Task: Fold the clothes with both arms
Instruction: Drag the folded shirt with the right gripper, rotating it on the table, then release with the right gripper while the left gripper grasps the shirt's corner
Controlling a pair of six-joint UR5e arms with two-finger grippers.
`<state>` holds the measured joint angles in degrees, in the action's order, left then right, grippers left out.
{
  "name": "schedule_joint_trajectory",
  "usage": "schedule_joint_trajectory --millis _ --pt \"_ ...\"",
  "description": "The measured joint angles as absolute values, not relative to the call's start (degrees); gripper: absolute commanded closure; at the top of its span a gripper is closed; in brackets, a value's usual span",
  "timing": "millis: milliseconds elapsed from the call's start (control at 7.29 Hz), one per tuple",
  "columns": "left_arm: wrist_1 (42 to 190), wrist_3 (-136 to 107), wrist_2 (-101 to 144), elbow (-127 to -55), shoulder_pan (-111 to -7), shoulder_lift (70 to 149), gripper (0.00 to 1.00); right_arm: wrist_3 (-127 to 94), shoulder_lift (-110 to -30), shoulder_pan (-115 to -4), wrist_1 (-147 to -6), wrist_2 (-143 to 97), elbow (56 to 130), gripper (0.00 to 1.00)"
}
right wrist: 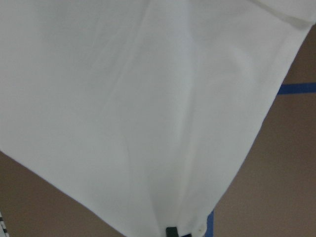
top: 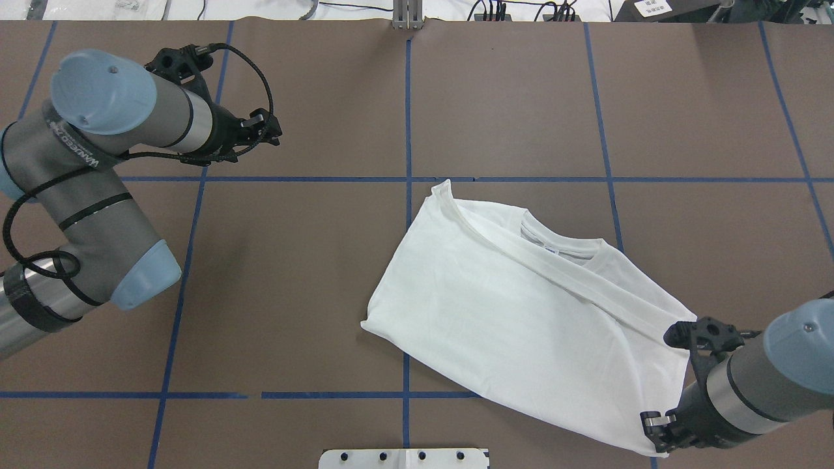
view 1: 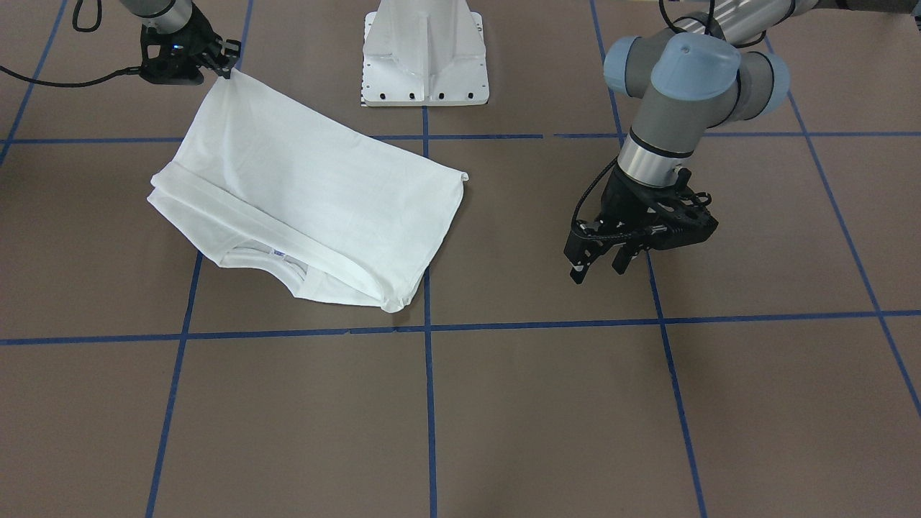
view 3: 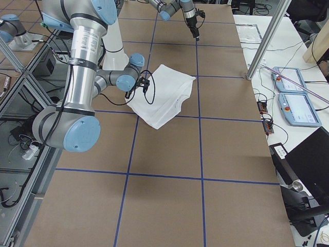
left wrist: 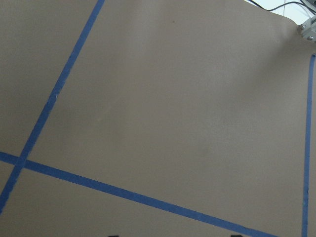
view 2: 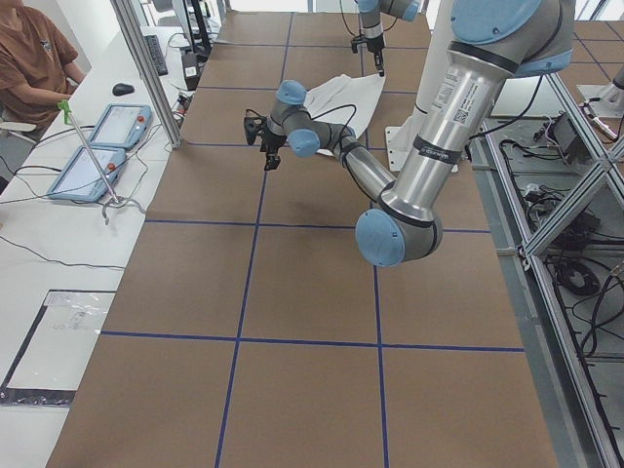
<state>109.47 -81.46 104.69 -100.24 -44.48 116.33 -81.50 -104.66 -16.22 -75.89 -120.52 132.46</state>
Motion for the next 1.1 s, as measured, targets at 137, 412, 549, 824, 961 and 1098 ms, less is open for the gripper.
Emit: schedule_joint_trajectory --millis 137,412,549,824,961,1098 --pt "109.6 -81.3 104.8 -100.2 -44.4 116.4 0.16 -81.8 -104.3 -15.0 -75.8 -120.4 132.6 0.0" --pt "109.8 -81.4 105.3 -100.4 -42.8 116.6 0.01 -82.0 -99.1 -19.2 -75.7 -119.9 131.7 0.0" --pt "109.8 -82.6 105.4 -101.0 -40.6 117.0 0.01 -82.0 -95.4 -24.3 -75.7 -119.5 130.8 0.0" --pt "109.4 -88.7 105.5 -103.5 -34.8 117.4 0.01 -81.9 -91.4 -33.9 -75.5 -119.2 130.1 0.0" --pt "109.3 -93.3 105.4 -104.3 -31.4 117.4 0.01 -81.9 -90.2 -37.6 -75.5 -119.2 129.9 0.0" --pt "109.3 -97.8 105.2 -104.7 -28.1 117.7 0.01 -81.8 -89.4 -40.2 -75.4 -119.1 129.5 0.0"
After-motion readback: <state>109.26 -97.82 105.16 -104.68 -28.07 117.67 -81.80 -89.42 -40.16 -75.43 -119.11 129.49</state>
